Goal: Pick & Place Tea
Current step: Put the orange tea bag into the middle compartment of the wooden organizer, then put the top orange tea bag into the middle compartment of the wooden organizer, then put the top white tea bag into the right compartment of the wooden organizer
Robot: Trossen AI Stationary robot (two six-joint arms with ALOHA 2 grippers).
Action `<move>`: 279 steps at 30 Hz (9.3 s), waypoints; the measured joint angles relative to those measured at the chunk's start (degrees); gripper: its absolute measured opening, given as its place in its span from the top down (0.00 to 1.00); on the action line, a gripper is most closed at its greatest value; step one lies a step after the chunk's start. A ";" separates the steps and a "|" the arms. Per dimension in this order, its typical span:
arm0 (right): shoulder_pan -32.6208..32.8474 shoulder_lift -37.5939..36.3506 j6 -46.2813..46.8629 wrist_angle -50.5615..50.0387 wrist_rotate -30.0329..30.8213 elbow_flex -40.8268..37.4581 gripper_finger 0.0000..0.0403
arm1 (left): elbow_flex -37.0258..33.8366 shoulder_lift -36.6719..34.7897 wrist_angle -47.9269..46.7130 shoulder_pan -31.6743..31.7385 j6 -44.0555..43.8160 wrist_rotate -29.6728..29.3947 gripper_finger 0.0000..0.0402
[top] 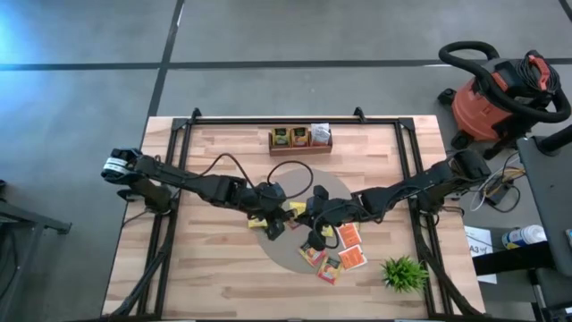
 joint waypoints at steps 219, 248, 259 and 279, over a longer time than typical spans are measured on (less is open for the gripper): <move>-42.86 0.96 -42.76 -28.55 -21.22 20.33 0.98 | -10.32 -19.79 15.85 -11.39 1.67 -60.34 0.82; -53.98 15.89 -50.34 -24.02 -30.15 21.48 0.98 | -10.32 -24.36 15.53 11.39 12.35 -49.05 0.82; -54.09 16.61 -54.24 -23.69 -30.72 21.42 0.98 | -10.32 -24.36 15.54 12.39 12.30 -49.01 0.82; -53.87 16.73 -54.36 -22.50 -31.72 21.55 0.73 | -10.30 -24.36 15.54 12.35 11.99 -46.51 0.82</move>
